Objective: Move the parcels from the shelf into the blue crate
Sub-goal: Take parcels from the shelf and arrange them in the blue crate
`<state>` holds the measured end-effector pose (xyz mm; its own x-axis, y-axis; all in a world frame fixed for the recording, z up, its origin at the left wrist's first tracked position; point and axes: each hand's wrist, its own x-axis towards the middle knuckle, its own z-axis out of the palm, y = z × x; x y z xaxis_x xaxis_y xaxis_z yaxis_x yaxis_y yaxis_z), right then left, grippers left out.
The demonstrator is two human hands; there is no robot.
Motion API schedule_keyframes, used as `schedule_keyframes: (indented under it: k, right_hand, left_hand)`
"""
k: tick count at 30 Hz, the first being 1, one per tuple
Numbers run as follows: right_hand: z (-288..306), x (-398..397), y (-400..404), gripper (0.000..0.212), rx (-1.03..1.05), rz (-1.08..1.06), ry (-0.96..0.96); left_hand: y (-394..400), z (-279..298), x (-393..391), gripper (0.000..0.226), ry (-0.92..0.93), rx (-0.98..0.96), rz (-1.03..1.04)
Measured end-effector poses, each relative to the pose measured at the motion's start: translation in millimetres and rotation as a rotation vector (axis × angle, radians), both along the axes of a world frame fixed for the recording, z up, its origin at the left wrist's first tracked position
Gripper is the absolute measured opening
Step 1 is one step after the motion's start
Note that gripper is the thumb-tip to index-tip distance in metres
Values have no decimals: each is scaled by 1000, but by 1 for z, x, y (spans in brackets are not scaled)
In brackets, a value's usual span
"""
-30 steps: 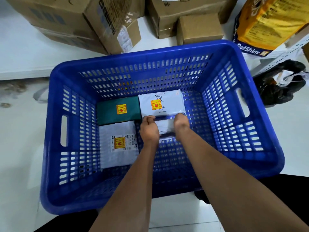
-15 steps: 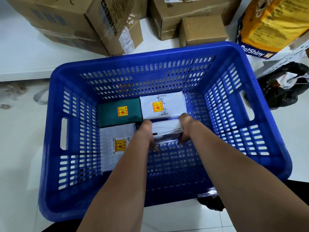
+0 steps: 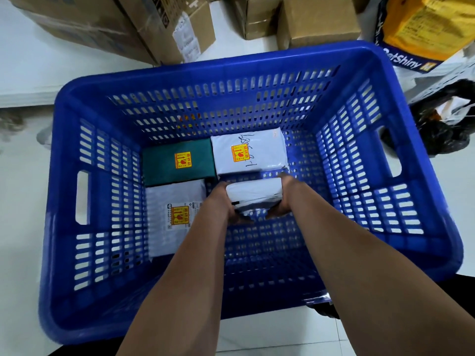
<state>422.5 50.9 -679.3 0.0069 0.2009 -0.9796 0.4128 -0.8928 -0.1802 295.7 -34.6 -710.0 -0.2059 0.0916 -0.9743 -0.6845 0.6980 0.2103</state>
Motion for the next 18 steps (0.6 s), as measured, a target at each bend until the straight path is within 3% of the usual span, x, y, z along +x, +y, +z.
schedule_keyframes:
  k: [4, 9, 18]
  right_hand:
    - [-8, 1, 4, 50, -73, -127, -3]
    - [-11, 3, 0, 48, -145, -187, -20]
    - [-10, 3, 0, 44, -230, -308, 123]
  left_hand:
    - [3, 7, 0, 31, -164, 52, 62]
    - [1, 7, 5, 29, -199, 69, 66]
    - [2, -7, 1, 27, -265, 11, 123]
